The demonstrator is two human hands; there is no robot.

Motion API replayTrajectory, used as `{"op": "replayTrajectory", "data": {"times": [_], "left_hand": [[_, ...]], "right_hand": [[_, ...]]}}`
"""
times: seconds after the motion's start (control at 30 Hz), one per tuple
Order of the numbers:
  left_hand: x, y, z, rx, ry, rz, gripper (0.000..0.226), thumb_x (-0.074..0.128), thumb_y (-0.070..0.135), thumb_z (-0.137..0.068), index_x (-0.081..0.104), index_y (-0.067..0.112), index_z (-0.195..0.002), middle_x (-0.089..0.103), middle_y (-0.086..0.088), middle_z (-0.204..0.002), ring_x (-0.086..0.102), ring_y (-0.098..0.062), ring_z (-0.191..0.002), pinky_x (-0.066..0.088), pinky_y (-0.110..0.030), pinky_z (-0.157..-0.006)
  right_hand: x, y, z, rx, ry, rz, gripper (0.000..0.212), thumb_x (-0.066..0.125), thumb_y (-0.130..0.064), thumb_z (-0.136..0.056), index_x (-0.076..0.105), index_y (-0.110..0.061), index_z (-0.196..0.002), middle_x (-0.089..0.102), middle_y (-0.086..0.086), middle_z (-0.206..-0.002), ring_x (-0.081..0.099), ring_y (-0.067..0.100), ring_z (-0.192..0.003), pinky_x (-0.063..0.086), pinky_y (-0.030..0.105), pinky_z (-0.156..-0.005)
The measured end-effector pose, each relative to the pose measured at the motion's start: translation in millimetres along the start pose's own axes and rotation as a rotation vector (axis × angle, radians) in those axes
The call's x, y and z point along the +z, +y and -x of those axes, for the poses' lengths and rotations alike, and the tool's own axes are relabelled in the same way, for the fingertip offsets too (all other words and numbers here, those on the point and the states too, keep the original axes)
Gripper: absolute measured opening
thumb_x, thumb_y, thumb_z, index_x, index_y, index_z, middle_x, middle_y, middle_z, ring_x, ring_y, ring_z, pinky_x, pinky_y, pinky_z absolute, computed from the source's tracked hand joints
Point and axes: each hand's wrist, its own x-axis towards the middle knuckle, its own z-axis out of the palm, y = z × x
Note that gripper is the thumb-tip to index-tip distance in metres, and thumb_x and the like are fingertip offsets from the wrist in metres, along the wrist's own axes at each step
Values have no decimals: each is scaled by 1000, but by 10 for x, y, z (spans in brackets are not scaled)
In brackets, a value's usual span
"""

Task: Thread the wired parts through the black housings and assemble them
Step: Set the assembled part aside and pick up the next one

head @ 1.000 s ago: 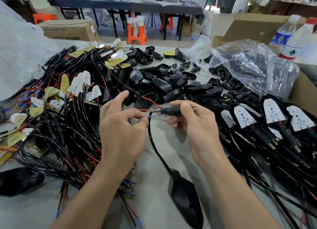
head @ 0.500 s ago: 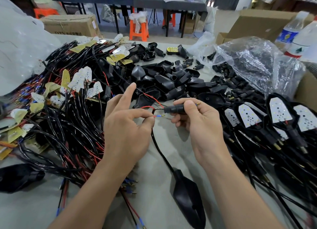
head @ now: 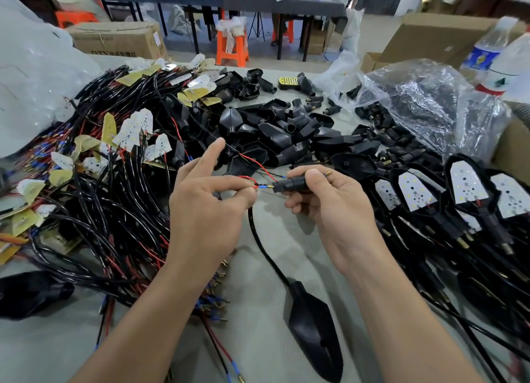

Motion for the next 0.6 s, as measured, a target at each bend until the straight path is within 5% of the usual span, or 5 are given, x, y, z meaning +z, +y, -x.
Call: {"op": "replayTrajectory", "data": {"times": [0.17, 0.27, 0.47, 0.6], "left_hand": [[20, -4, 87, 261, -14, -312, 12, 73, 25, -77, 84, 27, -80, 62, 6, -143, 41, -13, -126, 19, -17, -106], [-37, -12, 61, 220, 38, -291, 14, 71, 28, -77, 84, 26, -82, 64, 7, -140, 40, -12, -125, 9, -6, -106], [-43, -39, 26, 267, -41, -297, 11, 74, 25, -77, 84, 26, -79, 67, 12, -134, 45, -10, -121, 24, -24, -105], [-25, -51, 34, 282, -98, -286, 8, 81, 20, -76, 84, 27, -77, 70, 13, -128, 48, -9, -119, 22, -15, -102]], "right_hand": [[6, 2, 7, 30, -50, -25, 35, 42, -8, -107, 72, -8, -89, 74, 15, -82, 64, 18, -61, 52, 23, -58], [0, 2, -7, 10, -23, 82, 33, 44, -6, -106, 72, -5, -90, 74, 14, -79, 62, 19, -61, 50, 23, -55], [-22, 19, -7, 27, -8, 128, 28, 45, -2, -105, 71, 5, -98, 74, 14, -80, 63, 19, -61, 51, 24, -55], [-38, 10, -8, 59, -15, 110, 29, 43, -4, -106, 71, 3, -98, 75, 11, -79, 62, 19, -60, 51, 24, -56]]}}
